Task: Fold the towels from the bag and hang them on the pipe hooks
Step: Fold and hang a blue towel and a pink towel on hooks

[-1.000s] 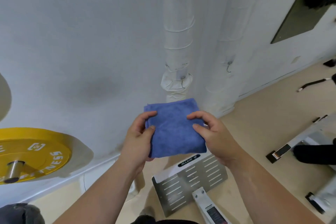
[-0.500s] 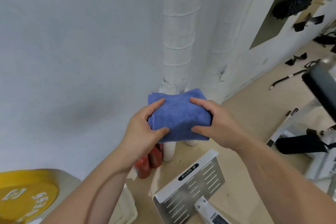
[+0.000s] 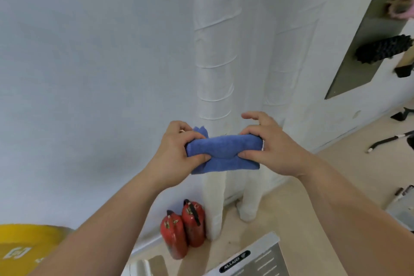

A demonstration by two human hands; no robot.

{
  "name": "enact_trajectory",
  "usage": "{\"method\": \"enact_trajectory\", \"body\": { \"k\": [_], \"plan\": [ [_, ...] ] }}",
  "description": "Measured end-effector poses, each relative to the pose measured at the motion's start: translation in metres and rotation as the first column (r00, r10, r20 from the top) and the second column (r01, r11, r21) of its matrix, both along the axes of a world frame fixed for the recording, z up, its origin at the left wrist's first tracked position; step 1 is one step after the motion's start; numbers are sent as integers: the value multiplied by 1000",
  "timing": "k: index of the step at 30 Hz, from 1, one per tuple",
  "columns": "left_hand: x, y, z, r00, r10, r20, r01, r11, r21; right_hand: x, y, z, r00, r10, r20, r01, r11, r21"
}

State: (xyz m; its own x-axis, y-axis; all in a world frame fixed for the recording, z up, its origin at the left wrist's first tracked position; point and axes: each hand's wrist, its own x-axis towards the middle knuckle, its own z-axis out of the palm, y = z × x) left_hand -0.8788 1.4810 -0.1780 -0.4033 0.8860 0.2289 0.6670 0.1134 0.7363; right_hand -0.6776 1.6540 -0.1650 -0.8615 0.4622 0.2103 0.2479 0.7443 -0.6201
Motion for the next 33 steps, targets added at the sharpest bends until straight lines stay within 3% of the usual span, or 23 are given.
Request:
{"method": "enact_trajectory", "body": {
  "k": [4,8,12,15,19,23,33],
  "plan": [
    [21,16,28,977,-32,212,23,999,45,14,23,24,977,111,-181,-155,954,-255],
    [42,33,50,938,26,347,-91,981,171,17,42,38,926,62,-371,-208,907,-367],
    [53,52,60,978,107,180,-150,957,249,6,59,44,897,84,-435,-206,948,-241],
    [53,65,71,981,165,98,-188,929,318,-4,69,55,894,66,-443,-211,934,-287],
    [47,75,94,981,131,140,-175,909,377,-17,82,77,842,72,-535,-325,859,-396],
    [32,88,122,979,163,125,-201,887,416,-34,98,101,823,139,-550,-337,900,-277],
    [-11,147,228,968,251,-23,-178,745,643,-91,157,221,658,240,-714,-344,939,-2]
  ]
}}
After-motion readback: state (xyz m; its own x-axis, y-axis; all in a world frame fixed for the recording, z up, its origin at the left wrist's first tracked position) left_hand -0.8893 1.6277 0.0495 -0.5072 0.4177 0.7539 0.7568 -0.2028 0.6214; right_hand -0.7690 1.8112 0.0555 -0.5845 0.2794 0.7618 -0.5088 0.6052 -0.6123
